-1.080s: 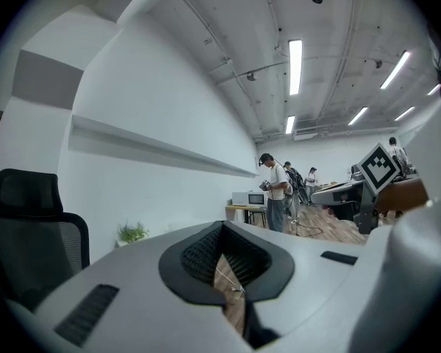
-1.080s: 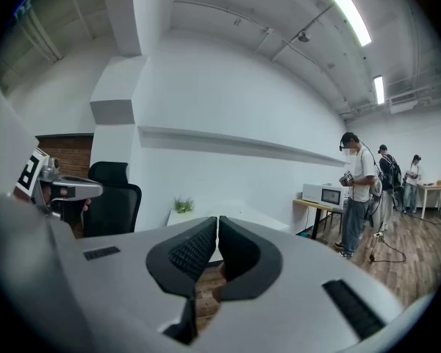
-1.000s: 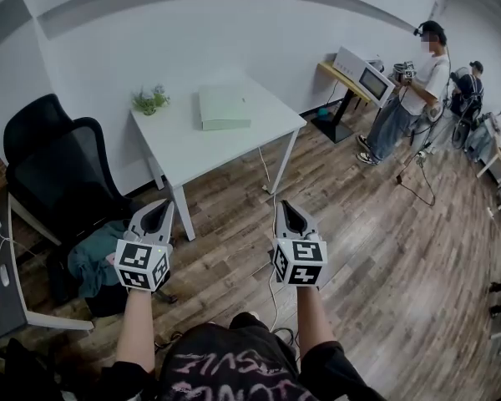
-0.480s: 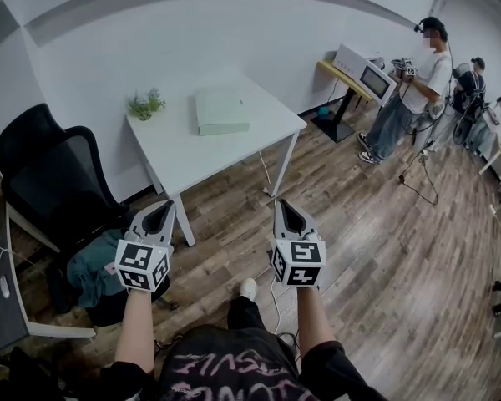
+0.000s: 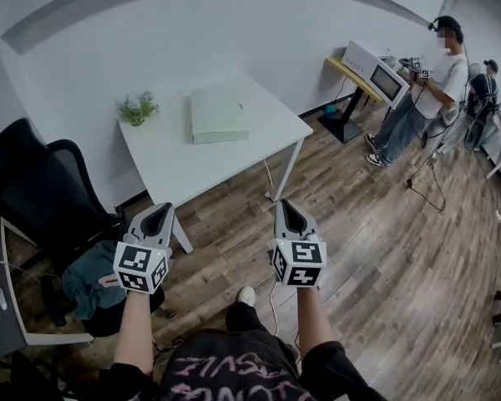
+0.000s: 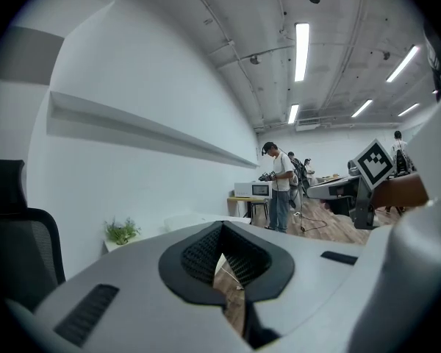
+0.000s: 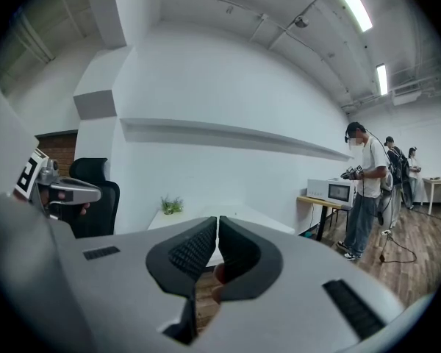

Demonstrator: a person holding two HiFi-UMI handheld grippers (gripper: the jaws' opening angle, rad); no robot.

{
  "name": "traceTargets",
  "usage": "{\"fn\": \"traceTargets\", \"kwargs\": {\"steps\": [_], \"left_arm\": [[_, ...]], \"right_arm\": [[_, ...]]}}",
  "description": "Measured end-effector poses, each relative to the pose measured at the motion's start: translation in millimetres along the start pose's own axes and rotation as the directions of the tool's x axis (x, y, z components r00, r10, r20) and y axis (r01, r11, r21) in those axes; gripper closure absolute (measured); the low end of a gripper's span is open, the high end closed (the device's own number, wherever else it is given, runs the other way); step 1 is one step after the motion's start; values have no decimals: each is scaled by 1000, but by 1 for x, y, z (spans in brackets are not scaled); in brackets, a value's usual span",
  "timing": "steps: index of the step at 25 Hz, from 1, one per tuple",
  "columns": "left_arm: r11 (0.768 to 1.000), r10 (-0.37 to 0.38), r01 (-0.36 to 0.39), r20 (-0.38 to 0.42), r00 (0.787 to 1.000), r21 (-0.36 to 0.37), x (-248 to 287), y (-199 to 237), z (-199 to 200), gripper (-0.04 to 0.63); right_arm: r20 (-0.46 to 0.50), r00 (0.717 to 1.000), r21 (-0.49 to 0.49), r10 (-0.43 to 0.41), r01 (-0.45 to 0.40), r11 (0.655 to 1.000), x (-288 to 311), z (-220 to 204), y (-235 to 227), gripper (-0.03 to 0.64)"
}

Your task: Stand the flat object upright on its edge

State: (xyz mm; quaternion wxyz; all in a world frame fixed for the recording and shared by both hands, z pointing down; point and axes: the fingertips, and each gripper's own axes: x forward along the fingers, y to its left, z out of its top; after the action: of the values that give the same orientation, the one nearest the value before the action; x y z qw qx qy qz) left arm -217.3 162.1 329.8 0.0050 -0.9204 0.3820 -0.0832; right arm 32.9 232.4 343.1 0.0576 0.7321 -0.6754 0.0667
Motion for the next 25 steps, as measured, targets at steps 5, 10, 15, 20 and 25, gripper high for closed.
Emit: {"fn": "traceTargets", "kwargs": {"steps": [5, 10, 15, 20, 25], "left_arm": [[1000, 28, -28, -21, 999, -14, 58, 8, -1, 580], [998, 66, -67, -40, 997, -14, 117, 11, 11, 580], [996, 94, -94, -43, 995, 3, 156, 14, 27, 580], [993, 119, -119, -47, 992, 5, 178, 26, 31, 580], [993, 120, -120, -37, 992, 11, 200, 38, 34, 580]], "right_arm": [[-22, 1000, 16, 15, -15, 1000, 52, -5, -36, 590], [-32, 999, 21, 42, -42, 999, 105, 5, -76, 591], [-26, 997, 17, 70, -69, 997, 148, 22, -101, 590], [-22, 996, 27, 91, -90, 996, 173, 27, -109, 590], [-23, 995, 22, 97, -96, 995, 201, 28, -112, 591]]}}
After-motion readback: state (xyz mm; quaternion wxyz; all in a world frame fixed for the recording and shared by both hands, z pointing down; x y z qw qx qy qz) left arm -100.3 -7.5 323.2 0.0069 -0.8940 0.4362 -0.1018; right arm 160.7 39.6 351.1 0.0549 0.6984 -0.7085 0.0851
